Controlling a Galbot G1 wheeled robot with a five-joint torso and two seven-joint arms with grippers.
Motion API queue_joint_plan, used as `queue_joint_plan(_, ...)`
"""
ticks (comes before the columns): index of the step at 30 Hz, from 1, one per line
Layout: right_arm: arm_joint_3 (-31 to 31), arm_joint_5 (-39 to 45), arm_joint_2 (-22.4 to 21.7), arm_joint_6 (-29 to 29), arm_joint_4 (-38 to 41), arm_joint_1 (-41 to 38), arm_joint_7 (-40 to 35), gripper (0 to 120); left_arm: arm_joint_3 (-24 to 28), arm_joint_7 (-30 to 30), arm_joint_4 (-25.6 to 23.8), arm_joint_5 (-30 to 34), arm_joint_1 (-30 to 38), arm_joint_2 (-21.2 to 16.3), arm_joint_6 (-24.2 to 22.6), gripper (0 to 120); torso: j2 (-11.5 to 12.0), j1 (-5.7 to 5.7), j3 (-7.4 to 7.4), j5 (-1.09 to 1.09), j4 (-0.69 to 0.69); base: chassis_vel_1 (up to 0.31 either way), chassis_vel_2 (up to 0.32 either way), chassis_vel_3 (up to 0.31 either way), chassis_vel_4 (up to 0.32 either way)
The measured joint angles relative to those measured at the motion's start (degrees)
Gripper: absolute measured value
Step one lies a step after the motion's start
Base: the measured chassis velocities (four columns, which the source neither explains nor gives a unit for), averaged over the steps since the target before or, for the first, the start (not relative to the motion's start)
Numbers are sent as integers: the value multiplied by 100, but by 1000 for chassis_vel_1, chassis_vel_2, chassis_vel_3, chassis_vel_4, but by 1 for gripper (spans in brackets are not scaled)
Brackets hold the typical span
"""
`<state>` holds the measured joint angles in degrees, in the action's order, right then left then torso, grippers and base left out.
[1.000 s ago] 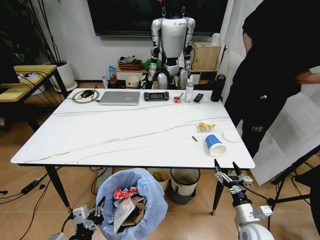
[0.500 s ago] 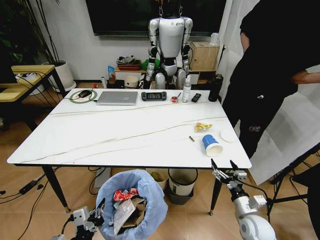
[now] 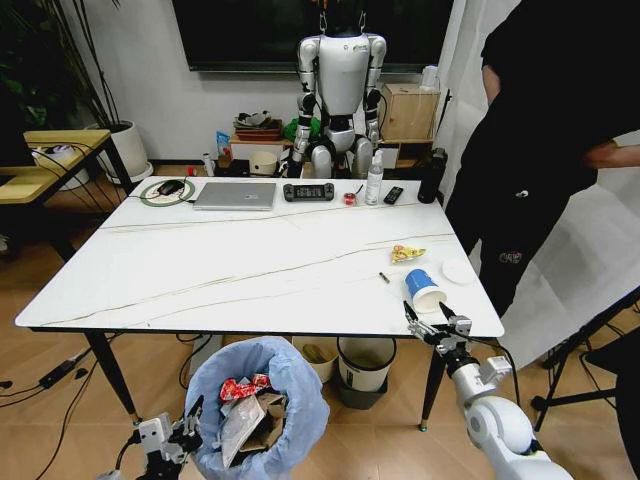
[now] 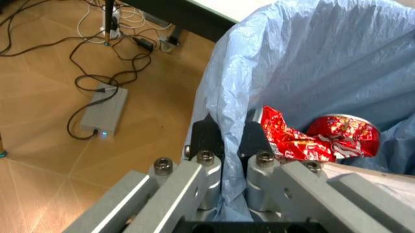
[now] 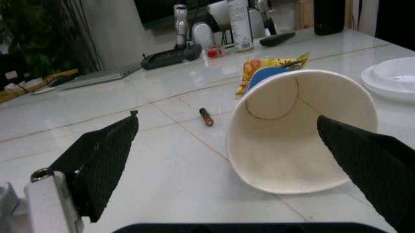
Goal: Pick up the trash bin and place the trash from the table into it.
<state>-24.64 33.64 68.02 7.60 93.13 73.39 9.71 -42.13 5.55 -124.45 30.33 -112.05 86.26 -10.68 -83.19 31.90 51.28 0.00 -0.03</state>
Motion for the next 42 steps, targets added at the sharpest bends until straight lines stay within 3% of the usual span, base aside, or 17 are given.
queue_joint_plan(8,177,188,-100,-110,-354,-347,-3,92,3,-9,-18,-43,-4,61,-4,0,0,0,0,1,0,0,0,0,0)
queue_joint_plan(24,269,409,-211,-328,-516,-610,-105,30,12,-10,-62,-60,-44,82,7,0,0,0,-1,0,0,0,0,0,0)
queue_joint_plan(27,269,409,-221,-332,-506,-608,-109,25,11,-10,-67,-60,-49,79,9,0,0,0,-1,0,0,0,0,0,0)
queue_joint_plan(32,259,425,-290,-360,-395,-558,-113,0,11,-6,-77,-55,-40,56,9,0,0,0,-1,0,0,0,0,0,0)
queue_joint_plan(42,203,459,-428,-371,-286,-456,-80,0,39,1,-46,-43,-18,45,16,0,0,0,-1,0,0,0,0,0,0)
